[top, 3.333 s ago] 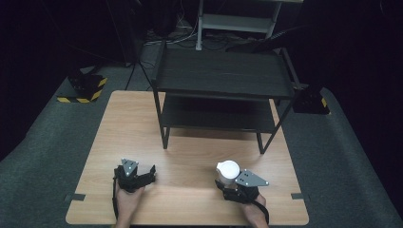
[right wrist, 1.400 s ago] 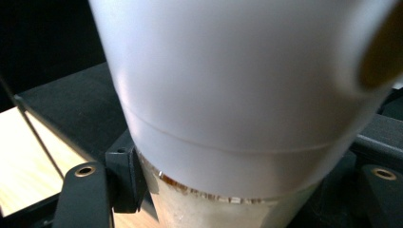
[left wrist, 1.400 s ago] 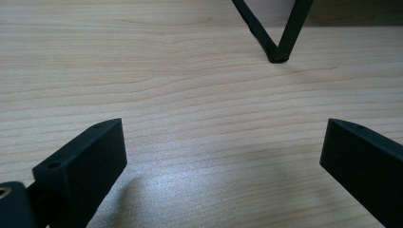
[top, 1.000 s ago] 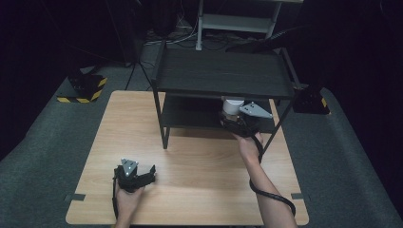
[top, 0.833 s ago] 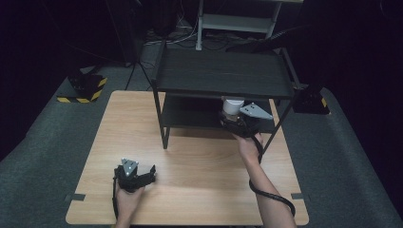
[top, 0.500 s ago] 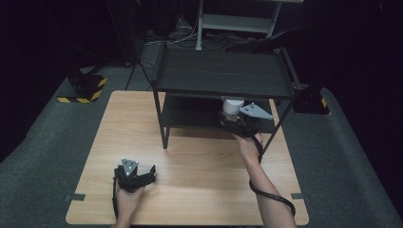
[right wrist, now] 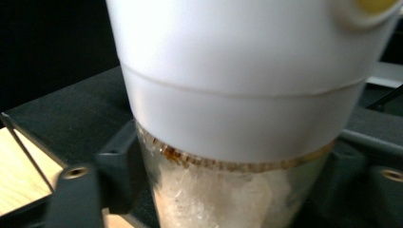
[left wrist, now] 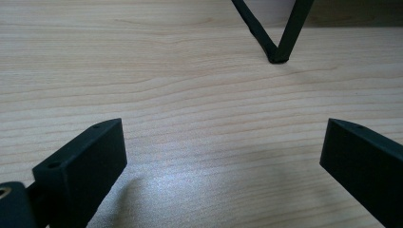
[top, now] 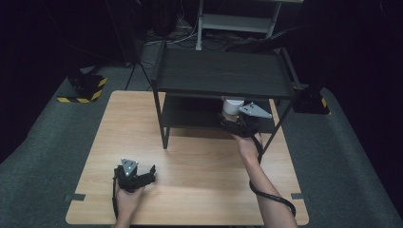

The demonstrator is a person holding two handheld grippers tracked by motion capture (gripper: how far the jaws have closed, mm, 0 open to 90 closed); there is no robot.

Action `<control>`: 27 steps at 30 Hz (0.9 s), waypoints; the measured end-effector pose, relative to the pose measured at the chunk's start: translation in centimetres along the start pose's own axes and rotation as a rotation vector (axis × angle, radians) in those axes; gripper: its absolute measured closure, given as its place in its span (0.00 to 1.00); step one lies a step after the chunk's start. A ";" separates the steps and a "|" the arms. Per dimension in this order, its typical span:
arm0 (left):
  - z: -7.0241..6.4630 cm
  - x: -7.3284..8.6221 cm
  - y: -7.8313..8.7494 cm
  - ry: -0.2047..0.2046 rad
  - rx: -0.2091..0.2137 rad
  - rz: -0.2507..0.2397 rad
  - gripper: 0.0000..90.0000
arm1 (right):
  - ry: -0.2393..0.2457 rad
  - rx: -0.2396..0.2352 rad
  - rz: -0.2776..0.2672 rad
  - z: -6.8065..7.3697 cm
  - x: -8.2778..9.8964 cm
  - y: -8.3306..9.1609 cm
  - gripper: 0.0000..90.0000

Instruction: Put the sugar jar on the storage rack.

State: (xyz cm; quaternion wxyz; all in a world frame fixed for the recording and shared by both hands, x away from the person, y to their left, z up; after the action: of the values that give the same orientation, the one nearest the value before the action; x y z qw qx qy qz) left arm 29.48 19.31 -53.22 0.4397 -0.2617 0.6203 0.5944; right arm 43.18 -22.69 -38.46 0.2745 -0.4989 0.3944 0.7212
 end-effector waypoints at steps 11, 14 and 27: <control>0.0 0.0 0.0 0.000 0.000 0.001 0.02 | 0.028 0.021 -0.017 0.0 0.5 0.2 0.02; 0.0 0.0 0.0 -0.001 0.001 0.001 0.02 | 0.028 0.019 -0.027 -0.1 0.6 0.5 0.02; 0.0 0.0 0.0 -0.001 -0.005 0.004 0.02 | 0.086 -0.012 -0.025 -0.6 2.6 3.1 0.03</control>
State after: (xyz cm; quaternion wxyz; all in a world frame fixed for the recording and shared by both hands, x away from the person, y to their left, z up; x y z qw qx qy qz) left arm 29.52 19.25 -53.20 0.4382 -0.2615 0.6190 0.5970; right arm 40.07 -24.84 -40.06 0.2632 -0.5359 0.3951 0.6981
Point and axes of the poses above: each handheld gripper's, and its own axes: y roughly backward along the jaws, x roughly out of its underside, z roughly to its left, the point moved 8 cm from there along -y, roughly forward along the jaws, and after that the axes turned 11 degrees about -y, right-handed, at the moved point
